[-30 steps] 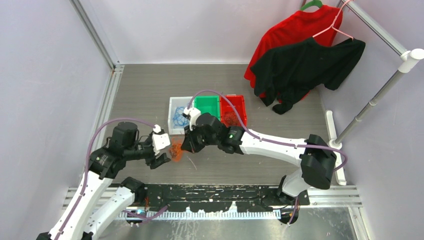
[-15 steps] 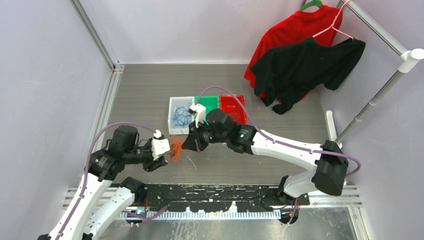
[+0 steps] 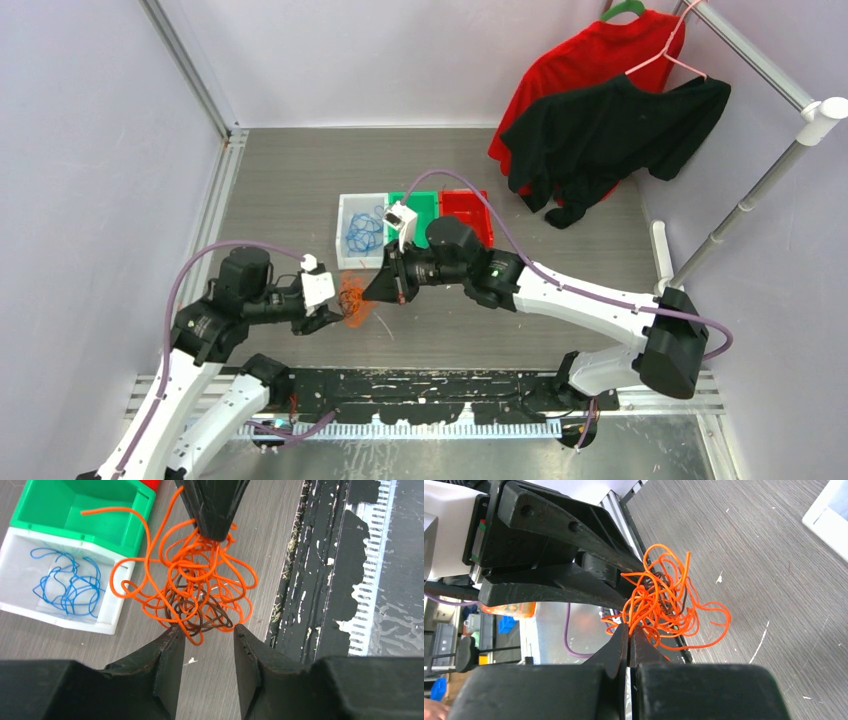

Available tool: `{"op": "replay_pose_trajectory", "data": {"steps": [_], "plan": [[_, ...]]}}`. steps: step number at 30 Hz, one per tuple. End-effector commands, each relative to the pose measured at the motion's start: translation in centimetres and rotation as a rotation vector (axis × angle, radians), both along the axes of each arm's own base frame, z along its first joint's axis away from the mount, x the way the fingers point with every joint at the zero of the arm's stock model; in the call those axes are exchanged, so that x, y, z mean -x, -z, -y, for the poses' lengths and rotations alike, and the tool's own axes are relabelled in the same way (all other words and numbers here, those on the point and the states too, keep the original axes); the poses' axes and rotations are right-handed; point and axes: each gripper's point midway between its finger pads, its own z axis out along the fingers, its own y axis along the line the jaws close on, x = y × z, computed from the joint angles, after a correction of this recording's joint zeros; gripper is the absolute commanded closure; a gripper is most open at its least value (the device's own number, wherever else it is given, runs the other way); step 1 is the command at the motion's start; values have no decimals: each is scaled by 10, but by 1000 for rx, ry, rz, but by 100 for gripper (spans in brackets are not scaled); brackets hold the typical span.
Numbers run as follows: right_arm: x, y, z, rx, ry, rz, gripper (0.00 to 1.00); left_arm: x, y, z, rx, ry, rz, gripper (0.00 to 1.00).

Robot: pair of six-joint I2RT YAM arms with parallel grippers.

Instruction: Untangle the cables

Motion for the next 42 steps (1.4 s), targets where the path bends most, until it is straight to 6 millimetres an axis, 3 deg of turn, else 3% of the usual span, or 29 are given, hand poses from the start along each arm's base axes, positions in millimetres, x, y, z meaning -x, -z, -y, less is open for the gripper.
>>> {"op": "replay_pose_trajectory", "data": {"steps": [1, 7, 10, 15, 21, 27, 30, 34, 36, 40, 42], "plan": [[3, -29, -9, -103, -30, 15, 99, -9, -30, 13, 67, 50, 82, 65], [-4, -28, -2, -101, -2, 10, 99, -19, -21, 1, -3, -1, 124, 90], [-16, -23, 7, -87, 41, 6, 99, -24, -27, -4, -10, -33, 172, 100], [-45, -5, 32, -62, 144, -22, 99, -15, -36, -12, -44, -22, 201, 100], [-65, 35, 55, 105, 240, 16, 99, 6, -48, -13, -52, 42, 161, 100], [-89, 67, 72, 246, 366, 65, 98, 34, -57, -10, -41, 123, 24, 100], [-98, 70, 70, 263, 390, 79, 95, 49, -63, -3, 1, 155, -93, 100], [-103, 64, 59, 240, 384, 97, 82, 57, -68, 7, 56, 165, -213, 100], [-102, 62, 57, 234, 376, 104, 64, 54, -68, 8, 66, 144, -212, 100], [-99, 62, 62, 245, 386, 117, 46, 38, -58, 5, 59, 83, -136, 100], [-97, 62, 66, 252, 391, 126, 44, 29, -49, 3, 41, 52, -103, 100]]}}
